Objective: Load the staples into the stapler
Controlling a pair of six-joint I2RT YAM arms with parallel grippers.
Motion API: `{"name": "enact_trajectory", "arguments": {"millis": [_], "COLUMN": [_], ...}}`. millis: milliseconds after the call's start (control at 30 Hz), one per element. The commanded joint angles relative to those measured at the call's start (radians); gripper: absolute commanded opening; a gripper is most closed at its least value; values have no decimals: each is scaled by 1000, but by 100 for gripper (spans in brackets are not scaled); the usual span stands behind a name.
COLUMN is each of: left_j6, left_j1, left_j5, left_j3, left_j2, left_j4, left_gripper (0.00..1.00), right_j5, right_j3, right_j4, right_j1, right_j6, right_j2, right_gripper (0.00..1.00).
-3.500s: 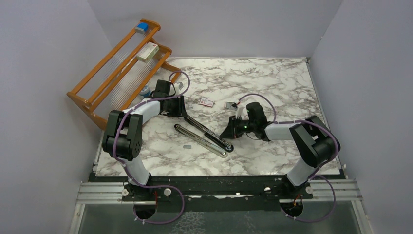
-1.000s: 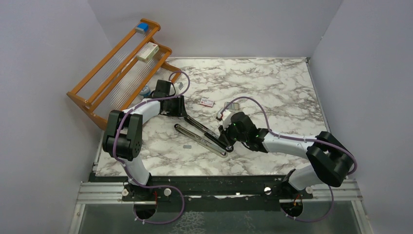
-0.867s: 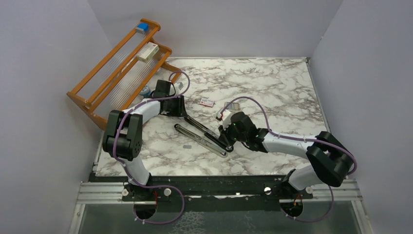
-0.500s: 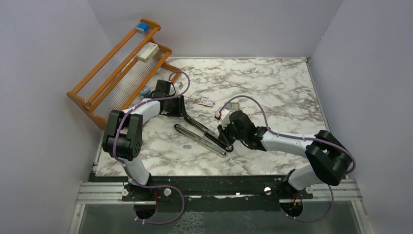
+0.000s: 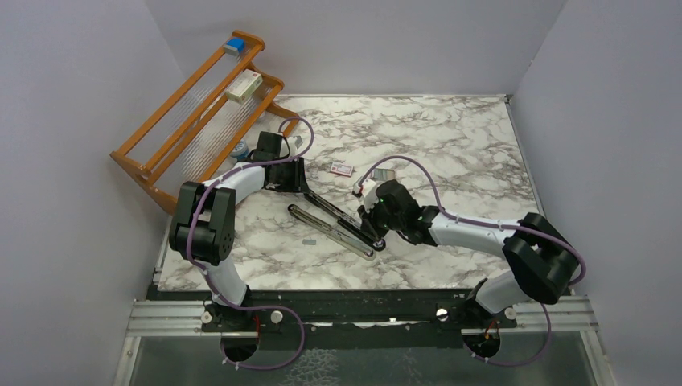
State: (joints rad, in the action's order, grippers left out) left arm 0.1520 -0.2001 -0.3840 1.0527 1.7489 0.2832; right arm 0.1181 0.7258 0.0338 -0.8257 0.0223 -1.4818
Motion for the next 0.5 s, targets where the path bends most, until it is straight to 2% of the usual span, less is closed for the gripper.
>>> {"name": "enact_trajectory", "arguments": {"millis": [0, 467], "left_j6": [-21, -22], "left_j1": [2, 2], "left_j5": [40, 41], "left_j3": [5, 5], "left_j2": [29, 27], "left_j4": [37, 37], "left_gripper": [39, 39], "right_j5": [-9, -9], "right_j3": [35, 49], "right_j4": [-52, -97], "right_j1": [-6, -6], "right_j6": [22, 33], "right_j2": [-18, -19], "right_gripper": [15, 18]}}
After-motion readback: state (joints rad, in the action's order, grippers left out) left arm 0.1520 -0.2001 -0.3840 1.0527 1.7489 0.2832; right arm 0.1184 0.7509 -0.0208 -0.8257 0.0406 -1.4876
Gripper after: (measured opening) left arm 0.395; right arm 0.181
